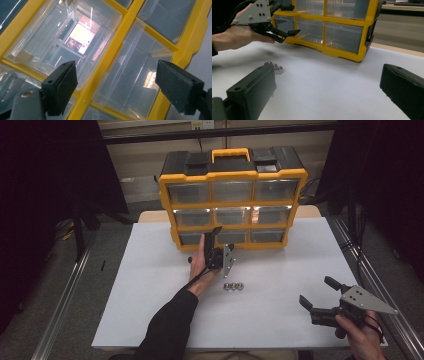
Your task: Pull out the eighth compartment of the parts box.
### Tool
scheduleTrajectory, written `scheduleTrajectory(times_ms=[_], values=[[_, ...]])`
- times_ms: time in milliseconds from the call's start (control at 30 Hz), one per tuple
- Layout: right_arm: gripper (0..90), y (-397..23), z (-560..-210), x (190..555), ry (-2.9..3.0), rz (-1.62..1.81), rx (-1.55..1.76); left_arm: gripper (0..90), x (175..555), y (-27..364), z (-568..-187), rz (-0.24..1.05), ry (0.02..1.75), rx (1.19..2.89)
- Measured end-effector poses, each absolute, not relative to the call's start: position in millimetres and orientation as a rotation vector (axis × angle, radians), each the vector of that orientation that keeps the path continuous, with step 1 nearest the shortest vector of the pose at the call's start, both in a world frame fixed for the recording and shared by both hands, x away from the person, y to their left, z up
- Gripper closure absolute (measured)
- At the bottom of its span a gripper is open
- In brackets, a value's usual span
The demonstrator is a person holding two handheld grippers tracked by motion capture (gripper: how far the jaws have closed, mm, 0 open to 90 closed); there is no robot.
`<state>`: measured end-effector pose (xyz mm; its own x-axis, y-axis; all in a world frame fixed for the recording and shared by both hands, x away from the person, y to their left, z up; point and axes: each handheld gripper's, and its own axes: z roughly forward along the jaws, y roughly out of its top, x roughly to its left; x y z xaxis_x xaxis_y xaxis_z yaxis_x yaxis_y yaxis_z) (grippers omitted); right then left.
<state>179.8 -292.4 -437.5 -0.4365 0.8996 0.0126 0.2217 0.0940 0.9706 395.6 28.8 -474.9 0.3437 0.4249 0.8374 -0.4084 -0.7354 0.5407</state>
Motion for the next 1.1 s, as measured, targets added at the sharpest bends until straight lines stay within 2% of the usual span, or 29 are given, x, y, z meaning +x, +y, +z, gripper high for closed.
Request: scheduleTrajectory(times_ms=[167, 533, 767, 1000, 1100], values=[[0.1, -292.5, -437.4, 179.7, 1.746, 1.376, 1.110, 24.4, 396.3, 27.1, -476.5, 1.501, -0.021, 1.902], [0.1, -292.8, -437.5, 179.6, 1.746, 1.379, 1.108, 50.6, 403.3, 27.7, -479.2, 1.507, -0.088, 1.913], [0.1, -293.6, -437.5, 179.7, 1.746, 1.382, 1.113, 58.0, 405.3, 27.7, -479.3, 1.522, -0.139, 1.937], [0.1, -293.4, -437.7, 180.0, 1.746, 1.383, 1.108, 59.8, 407.4, 29.5, -480.1, 1.542, -0.127, 1.950], [0.1, -293.0, -437.7, 179.8, 1.748, 1.384, 1.111, 61.5, 408.6, 29.2, -478.7, 1.584, -0.172, 1.944]])
